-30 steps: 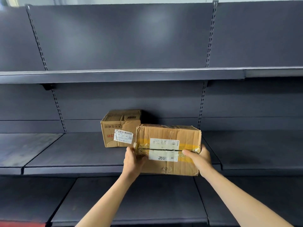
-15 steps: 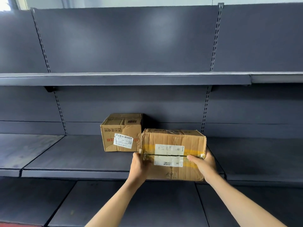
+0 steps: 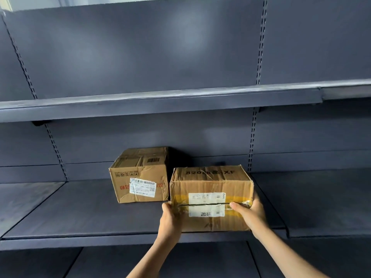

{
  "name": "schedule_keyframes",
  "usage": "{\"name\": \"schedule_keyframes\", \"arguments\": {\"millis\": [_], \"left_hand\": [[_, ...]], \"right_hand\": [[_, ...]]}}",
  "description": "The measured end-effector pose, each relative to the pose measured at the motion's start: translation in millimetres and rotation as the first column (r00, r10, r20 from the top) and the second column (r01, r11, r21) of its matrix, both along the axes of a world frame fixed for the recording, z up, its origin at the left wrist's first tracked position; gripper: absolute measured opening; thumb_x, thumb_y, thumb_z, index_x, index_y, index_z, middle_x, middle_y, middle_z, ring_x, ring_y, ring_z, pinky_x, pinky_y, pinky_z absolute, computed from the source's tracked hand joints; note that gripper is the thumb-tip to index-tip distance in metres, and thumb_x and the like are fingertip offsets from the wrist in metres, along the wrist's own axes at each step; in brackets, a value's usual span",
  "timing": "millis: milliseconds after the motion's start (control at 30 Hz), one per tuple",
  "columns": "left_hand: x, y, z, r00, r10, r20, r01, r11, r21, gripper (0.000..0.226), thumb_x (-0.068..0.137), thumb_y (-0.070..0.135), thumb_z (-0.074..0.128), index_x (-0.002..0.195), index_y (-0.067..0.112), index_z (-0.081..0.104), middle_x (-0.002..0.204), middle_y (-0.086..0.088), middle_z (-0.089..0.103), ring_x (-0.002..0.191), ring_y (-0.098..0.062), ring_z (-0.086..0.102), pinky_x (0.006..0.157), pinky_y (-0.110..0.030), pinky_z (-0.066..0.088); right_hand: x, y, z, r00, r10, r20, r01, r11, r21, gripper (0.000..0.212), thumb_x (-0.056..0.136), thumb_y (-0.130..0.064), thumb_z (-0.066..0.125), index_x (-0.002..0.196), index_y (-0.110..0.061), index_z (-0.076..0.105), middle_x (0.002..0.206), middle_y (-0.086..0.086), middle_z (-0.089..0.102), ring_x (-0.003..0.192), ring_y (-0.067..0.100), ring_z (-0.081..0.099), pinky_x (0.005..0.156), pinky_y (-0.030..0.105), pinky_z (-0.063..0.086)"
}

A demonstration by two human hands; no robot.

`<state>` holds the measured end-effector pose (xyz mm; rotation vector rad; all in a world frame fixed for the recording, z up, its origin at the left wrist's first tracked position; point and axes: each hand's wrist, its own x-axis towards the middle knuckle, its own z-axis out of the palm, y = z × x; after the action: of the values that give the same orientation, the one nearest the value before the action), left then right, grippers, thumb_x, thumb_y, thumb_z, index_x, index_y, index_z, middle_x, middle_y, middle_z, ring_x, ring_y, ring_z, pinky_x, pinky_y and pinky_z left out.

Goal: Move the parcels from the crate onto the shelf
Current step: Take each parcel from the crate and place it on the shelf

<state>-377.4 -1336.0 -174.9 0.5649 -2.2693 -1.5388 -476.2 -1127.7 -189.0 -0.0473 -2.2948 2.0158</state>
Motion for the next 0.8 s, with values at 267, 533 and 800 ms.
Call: {"name": "schedule_keyframes", "arguments": {"millis": [267, 533, 800], "left_hand": [[-36.7, -3.9, -9.3, 0.997, -0.070, -0.038, 0.072, 0.996, 0.051, 0.028, 0.091, 0.027, 0.051, 0.107, 0.026, 0.028, 0.097, 0.010, 0.050, 0.080, 0.003, 0.047, 0.056, -0.010, 0.036], [-79.1, -14.4, -13.2, 0.985, -0.150, -0.083, 0.155, 0.986, 0.067, 0.059, 0.079, -0.011, 0.055, 0.115, 0.024, 0.024, 0.102, 0.015, 0.046, 0.090, 0.001, 0.048, 0.086, -0.027, 0.047], [-114.8, -21.5, -20.9, 0.987, -0.083, -0.137, 0.100, 0.987, 0.126, 0.067, 0.069, -0.002, 0.067, 0.121, 0.019, 0.029, 0.109, 0.008, 0.048, 0.103, -0.008, 0.051, 0.092, -0.017, 0.045]], "right_hand": [[-39.7, -12.4, -8.0, 0.999, -0.002, -0.039, 0.002, 1.000, 0.004, 0.068, 0.069, -0.009, 0.080, 0.127, -0.017, 0.046, 0.096, -0.004, 0.061, 0.077, 0.009, 0.055, 0.065, 0.023, 0.043], [-85.8, -26.5, -13.4, 0.997, -0.032, -0.069, 0.033, 0.999, 0.028, 0.066, 0.069, -0.012, 0.080, 0.126, -0.016, 0.048, 0.098, -0.005, 0.058, 0.086, 0.016, 0.056, 0.073, 0.027, 0.043], [-119.2, -38.8, -16.9, 0.993, -0.015, -0.118, 0.019, 0.999, 0.033, 0.065, 0.069, -0.012, 0.080, 0.125, -0.015, 0.047, 0.104, -0.002, 0.058, 0.092, 0.018, 0.056, 0.080, 0.031, 0.046]]}}
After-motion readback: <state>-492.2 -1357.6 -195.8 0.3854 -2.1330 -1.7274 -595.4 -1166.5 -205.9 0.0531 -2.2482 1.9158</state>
